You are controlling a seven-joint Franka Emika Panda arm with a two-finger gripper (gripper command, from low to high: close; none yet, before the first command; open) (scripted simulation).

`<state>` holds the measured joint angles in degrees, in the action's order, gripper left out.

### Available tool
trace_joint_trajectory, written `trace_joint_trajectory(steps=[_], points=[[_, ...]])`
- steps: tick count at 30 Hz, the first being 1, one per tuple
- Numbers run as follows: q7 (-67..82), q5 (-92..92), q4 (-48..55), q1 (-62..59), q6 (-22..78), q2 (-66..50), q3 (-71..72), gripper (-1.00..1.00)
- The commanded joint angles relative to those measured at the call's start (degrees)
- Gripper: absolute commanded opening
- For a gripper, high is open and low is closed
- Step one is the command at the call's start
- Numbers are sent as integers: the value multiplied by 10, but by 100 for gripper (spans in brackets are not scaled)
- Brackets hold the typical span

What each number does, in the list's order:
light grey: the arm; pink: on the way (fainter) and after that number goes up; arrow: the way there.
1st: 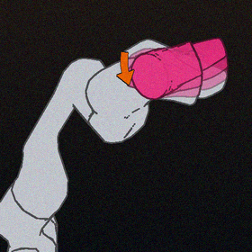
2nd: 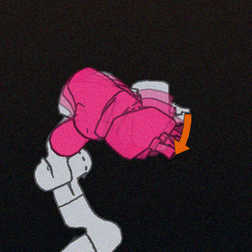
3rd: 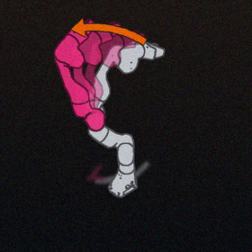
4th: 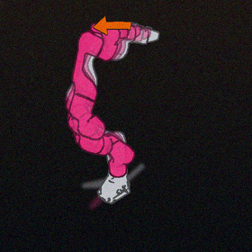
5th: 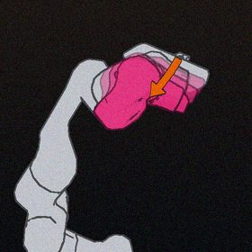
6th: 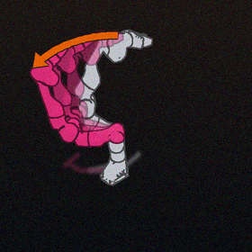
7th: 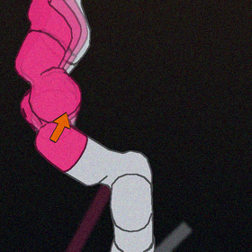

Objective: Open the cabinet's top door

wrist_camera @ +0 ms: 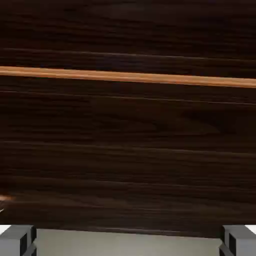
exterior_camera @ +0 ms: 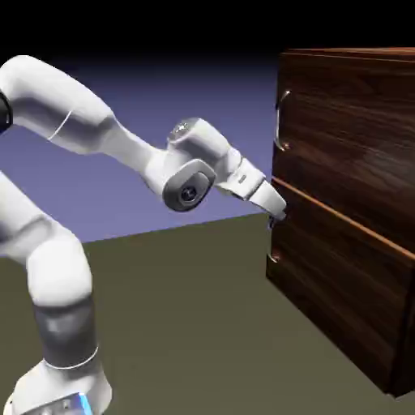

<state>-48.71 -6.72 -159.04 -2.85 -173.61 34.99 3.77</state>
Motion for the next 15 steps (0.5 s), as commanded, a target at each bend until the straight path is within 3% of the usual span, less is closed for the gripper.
trace_joint_trajectory(steps=[1, 15], points=[[-23, -25, 7, -13, 1, 9, 14, 100], [-348, -374, 109, -197, 22, 130, 210, 100]])
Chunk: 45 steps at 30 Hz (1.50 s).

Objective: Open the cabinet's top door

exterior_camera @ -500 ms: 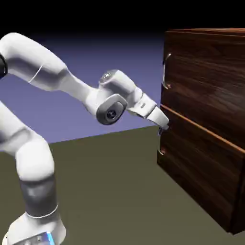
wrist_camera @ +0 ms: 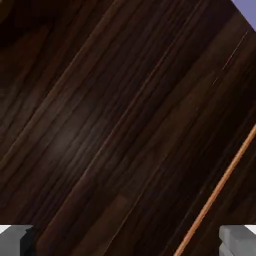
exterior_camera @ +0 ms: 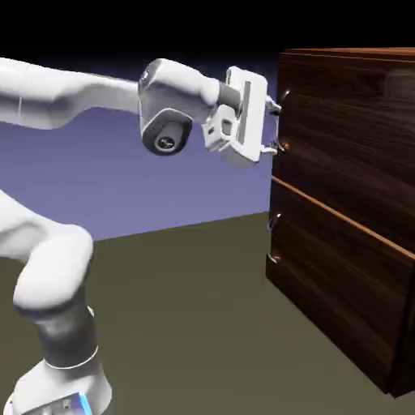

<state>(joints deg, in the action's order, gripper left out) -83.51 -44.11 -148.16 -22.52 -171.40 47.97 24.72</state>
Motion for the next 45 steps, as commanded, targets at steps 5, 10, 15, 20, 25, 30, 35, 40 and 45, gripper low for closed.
trace_joint_trajectory(steps=[5, 10, 15, 20, 25, 30, 35, 40, 45], points=[[-116, -125, 36, -66, 7, 43, 70, 100], [-232, -249, 73, -131, 15, 87, 140, 100], [-348, -374, 109, -197, 22, 130, 210, 100], [-464, -498, 145, -262, 29, 173, 279, 100], [-580, -623, 181, -328, 37, 216, 349, 100], [-696, -748, 218, -393, 44, 260, 419, 100], [-812, -872, 254, -459, 52, 303, 489, 100], [-823, -889, 310, -524, 60, 305, 506, 100], [-824, -901, 315, -542, 84, 319, 502, -100]])
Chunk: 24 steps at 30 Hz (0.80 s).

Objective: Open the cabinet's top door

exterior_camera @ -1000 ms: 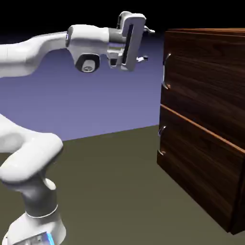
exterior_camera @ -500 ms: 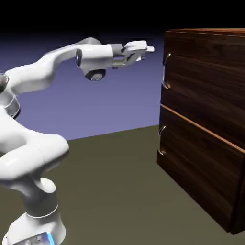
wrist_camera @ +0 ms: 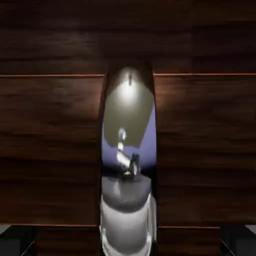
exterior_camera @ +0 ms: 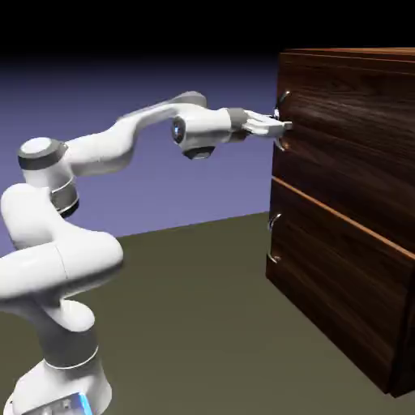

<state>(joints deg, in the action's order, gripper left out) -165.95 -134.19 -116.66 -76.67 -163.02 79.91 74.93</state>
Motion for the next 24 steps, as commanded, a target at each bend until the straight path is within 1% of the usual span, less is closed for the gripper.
trace_joint_trajectory(steps=[1, 4, 14, 19, 24], points=[[0, -7, -21, 12, 22, 15, -11, -100], [9, -28, -83, 49, 81, 49, -38, -100], [113, -60, -291, 206, 246, 75, -126, -100], [153, -29, -395, 283, 336, 87, -196, -100], [186, 41, -487, 342, 434, 105, -297, -100]])
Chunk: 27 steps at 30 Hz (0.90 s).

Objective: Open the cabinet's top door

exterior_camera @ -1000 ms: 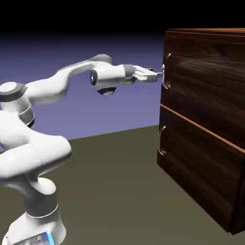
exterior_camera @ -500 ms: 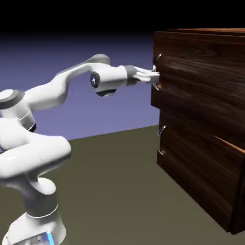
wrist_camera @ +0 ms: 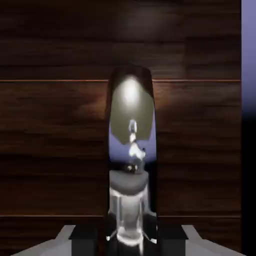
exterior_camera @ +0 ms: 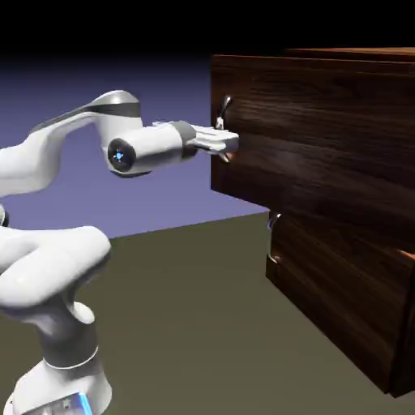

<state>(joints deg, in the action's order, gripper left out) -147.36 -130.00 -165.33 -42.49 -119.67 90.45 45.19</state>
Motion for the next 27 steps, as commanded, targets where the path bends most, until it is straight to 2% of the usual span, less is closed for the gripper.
trace_joint_trajectory(steps=[1, 8, 15, 27], points=[[5, 16, -14, 7, 18, 3, -21, -100], [36, 137, -74, 19, 125, 15, -166, -100], [72, 266, -94, -1, 219, -5, -311, -100], [167, 512, -45, -28, 377, -147, -561, -100]])
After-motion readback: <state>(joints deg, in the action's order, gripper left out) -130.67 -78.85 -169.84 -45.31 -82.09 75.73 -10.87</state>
